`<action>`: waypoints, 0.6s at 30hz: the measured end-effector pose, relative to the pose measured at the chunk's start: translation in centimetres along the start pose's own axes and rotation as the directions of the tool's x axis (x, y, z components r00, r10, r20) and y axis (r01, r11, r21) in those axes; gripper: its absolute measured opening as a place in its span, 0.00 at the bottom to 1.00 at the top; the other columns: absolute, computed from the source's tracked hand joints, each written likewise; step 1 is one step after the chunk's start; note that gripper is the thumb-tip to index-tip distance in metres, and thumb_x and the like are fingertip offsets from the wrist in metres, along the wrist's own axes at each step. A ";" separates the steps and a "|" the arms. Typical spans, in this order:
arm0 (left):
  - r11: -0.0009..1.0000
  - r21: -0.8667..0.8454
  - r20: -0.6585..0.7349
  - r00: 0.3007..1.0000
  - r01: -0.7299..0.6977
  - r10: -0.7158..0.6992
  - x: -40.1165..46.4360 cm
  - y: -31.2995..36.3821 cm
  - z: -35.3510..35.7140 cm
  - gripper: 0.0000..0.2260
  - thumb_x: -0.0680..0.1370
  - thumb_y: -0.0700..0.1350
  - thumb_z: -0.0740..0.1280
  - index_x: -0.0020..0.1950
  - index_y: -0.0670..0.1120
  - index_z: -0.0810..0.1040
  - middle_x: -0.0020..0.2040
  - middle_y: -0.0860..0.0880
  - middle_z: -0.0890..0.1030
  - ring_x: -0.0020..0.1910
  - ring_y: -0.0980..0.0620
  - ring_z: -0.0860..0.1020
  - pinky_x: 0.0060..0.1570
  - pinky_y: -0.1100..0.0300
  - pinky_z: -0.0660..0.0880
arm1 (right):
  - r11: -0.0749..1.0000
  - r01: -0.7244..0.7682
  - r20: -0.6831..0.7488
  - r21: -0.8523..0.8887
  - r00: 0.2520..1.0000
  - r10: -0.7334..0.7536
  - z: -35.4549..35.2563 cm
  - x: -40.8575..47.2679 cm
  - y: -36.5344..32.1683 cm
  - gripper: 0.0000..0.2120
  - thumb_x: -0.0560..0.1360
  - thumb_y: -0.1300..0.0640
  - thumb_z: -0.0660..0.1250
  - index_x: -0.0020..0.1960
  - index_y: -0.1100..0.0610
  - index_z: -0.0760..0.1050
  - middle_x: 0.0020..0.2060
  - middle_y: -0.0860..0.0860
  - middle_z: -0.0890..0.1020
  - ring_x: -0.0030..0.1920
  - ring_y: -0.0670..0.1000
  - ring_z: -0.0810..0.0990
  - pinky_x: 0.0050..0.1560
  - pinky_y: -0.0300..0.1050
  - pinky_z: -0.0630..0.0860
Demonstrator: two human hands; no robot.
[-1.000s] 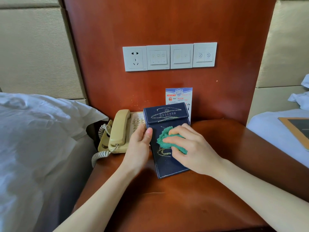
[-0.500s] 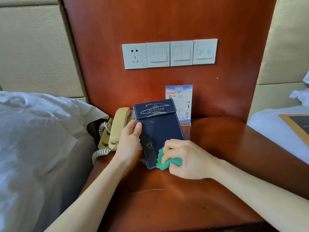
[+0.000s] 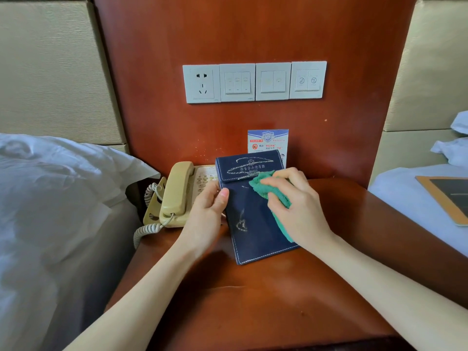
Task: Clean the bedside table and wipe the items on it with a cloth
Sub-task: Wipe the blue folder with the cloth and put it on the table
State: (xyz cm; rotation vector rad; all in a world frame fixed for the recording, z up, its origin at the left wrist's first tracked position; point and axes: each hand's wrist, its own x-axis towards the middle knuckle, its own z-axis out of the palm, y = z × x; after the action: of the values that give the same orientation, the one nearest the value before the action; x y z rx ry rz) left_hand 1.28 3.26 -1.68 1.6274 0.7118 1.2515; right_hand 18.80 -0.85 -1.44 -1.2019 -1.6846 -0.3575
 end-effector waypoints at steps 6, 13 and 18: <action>0.995 0.015 0.030 0.995 -0.097 0.097 -0.4 0.1 0.7 0.11 0.83 0.41 0.55 0.61 0.47 0.74 0.51 0.57 0.82 0.48 0.64 0.79 0.41 0.71 0.74 | 0.972 0.195 0.056 -0.130 0.980 -0.189 0.0 0.0 -1.3 0.14 0.73 0.65 0.68 0.59 0.62 0.78 0.53 0.58 0.78 0.55 0.57 0.75 0.51 0.50 0.79; 0.993 0.002 0.022 0.993 -0.116 0.116 -0.4 -0.2 0.5 0.11 0.84 0.42 0.55 0.63 0.46 0.74 0.57 0.51 0.81 0.58 0.56 0.78 0.54 0.65 0.75 | 0.961 0.278 0.165 0.003 0.947 -0.274 0.0 -0.4 -2.2 0.14 0.71 0.65 0.68 0.57 0.62 0.79 0.50 0.56 0.78 0.51 0.54 0.74 0.52 0.48 0.77; 0.999 -0.028 -0.031 0.999 -0.031 0.030 -0.1 -0.5 0.3 0.10 0.84 0.41 0.55 0.58 0.45 0.76 0.50 0.50 0.83 0.49 0.56 0.80 0.45 0.64 0.76 | 0.954 0.276 0.311 0.116 0.902 -0.299 -0.2 -0.9 -2.2 0.12 0.71 0.66 0.69 0.54 0.61 0.81 0.48 0.54 0.77 0.50 0.50 0.73 0.50 0.47 0.77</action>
State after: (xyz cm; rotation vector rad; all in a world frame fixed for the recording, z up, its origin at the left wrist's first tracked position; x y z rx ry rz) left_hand 1.59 3.32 -2.19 1.6040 0.6876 1.3053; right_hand 17.09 -2.45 -1.48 -0.9980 -2.1557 -0.2867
